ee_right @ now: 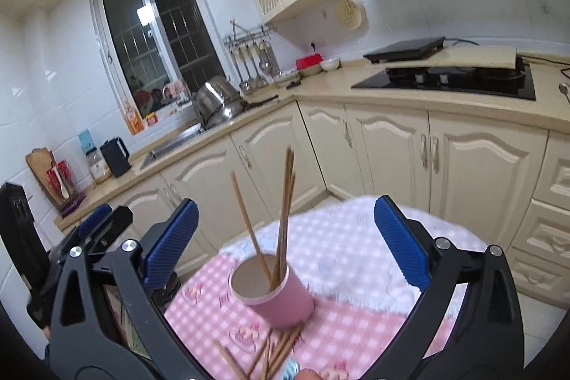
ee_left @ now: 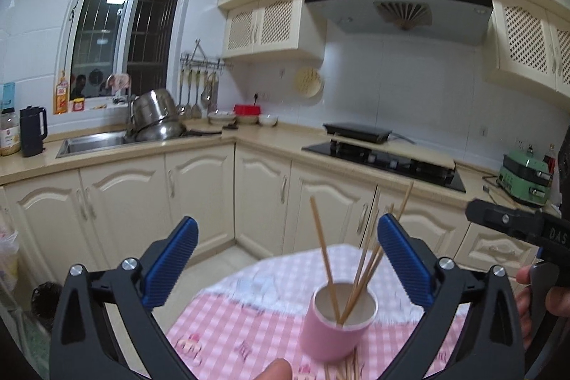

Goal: Organize utensils
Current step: 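Close the right tool on a chopstick while the left tool grasps another chopstick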

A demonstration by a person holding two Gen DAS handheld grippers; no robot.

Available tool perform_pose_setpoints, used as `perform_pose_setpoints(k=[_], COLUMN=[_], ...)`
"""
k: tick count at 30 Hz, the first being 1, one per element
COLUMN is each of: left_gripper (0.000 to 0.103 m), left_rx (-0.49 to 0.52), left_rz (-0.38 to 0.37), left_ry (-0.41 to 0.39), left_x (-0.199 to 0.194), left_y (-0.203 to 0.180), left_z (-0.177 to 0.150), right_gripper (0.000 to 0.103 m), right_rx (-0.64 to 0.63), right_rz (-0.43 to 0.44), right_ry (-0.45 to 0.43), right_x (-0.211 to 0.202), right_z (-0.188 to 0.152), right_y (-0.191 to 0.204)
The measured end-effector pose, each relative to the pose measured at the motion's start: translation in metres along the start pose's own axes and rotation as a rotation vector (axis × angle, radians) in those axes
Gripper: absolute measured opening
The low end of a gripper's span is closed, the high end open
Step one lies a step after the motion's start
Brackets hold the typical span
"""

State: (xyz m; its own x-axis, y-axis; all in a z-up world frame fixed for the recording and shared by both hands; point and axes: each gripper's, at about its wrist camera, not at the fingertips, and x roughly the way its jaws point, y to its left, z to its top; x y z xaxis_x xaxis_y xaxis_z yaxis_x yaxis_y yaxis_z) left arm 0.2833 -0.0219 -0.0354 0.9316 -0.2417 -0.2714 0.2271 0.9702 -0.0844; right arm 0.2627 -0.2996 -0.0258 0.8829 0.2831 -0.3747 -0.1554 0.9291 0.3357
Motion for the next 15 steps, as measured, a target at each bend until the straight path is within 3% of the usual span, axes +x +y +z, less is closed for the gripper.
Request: perform_pose_setpoints(k=[9, 15], left_gripper=[0.099, 0.099], left_rx=[-0.026, -0.052], left_rz=[0.007, 0.025], left_ry=[0.118, 0.210], left_x=[-0.031, -0.035], left_y=[0.015, 0.024], left_z=[-0.038, -0.063], right_gripper=[0.097, 0.097], right_rx=[-0.104, -0.117], right_rz=[0.018, 0.042], right_ry=[0.213, 0.296], right_x=[-0.014, -0.010], right_z=[-0.068, -0.100], right_y=[0.014, 0.017])
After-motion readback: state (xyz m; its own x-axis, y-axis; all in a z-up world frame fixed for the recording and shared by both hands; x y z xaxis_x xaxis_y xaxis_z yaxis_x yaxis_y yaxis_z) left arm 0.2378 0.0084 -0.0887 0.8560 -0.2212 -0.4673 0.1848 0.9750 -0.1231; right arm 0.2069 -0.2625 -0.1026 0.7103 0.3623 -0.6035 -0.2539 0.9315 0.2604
